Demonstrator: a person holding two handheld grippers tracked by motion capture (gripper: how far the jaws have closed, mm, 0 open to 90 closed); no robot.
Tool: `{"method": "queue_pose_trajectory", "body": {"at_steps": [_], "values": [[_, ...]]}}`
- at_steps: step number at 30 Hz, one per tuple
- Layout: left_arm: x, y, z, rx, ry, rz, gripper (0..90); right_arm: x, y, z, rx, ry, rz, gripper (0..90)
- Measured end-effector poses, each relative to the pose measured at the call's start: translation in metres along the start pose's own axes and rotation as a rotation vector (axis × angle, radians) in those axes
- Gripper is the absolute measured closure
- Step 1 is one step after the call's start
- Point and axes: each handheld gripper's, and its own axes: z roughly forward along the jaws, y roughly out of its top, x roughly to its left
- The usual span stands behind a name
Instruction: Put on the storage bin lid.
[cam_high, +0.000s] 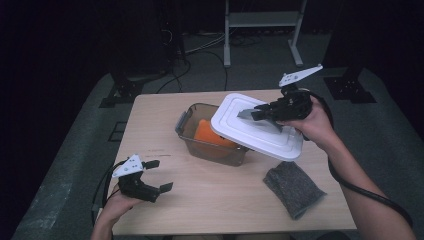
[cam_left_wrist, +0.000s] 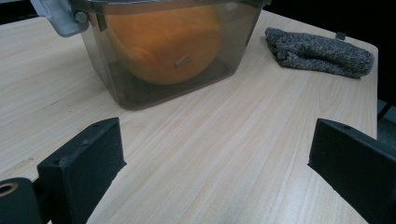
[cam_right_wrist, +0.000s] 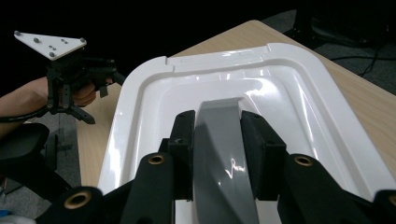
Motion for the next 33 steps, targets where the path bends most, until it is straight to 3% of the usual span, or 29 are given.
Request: {"method": "queue_pose_trajectory", "body": {"at_steps": [33], "values": [[0.0,0.001,0.0,-0.004,-0.008,0.003,2.5,-0.002,0.027,0.055,0.03,0.062,-0.033,65.7]]}}
